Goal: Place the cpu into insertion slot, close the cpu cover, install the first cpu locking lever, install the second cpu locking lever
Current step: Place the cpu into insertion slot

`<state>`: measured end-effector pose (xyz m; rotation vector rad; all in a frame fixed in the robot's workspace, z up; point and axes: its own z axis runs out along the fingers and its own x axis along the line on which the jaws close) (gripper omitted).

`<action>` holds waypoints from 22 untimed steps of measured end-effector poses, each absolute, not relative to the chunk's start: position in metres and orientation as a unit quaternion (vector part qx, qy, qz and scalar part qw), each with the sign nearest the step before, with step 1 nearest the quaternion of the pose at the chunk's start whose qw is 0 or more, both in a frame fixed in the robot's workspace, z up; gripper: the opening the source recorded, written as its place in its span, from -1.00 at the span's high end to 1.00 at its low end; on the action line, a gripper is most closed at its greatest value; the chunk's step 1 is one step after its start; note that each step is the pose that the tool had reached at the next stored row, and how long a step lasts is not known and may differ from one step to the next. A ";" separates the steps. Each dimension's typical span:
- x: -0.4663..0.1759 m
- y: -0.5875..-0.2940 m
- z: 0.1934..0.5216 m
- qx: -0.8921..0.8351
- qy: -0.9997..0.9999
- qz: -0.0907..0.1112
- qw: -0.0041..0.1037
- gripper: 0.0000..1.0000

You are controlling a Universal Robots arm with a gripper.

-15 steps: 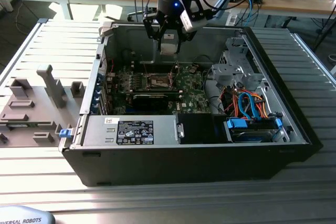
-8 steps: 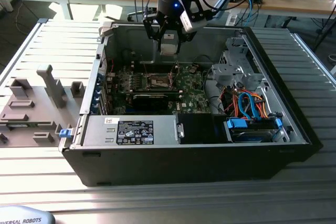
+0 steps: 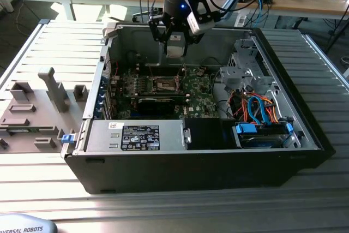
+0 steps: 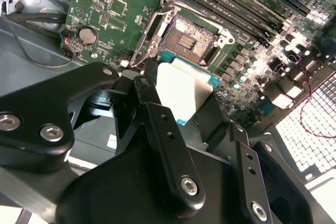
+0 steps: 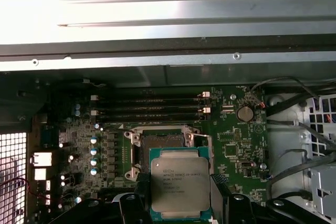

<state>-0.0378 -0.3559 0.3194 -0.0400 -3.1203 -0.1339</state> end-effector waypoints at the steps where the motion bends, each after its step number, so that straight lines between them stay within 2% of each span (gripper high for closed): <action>1: -0.038 -0.356 0.319 -0.013 -0.999 -0.043 0.009 -0.08; 22: -0.038 -0.356 0.315 -0.013 -0.999 -0.043 0.009 -0.08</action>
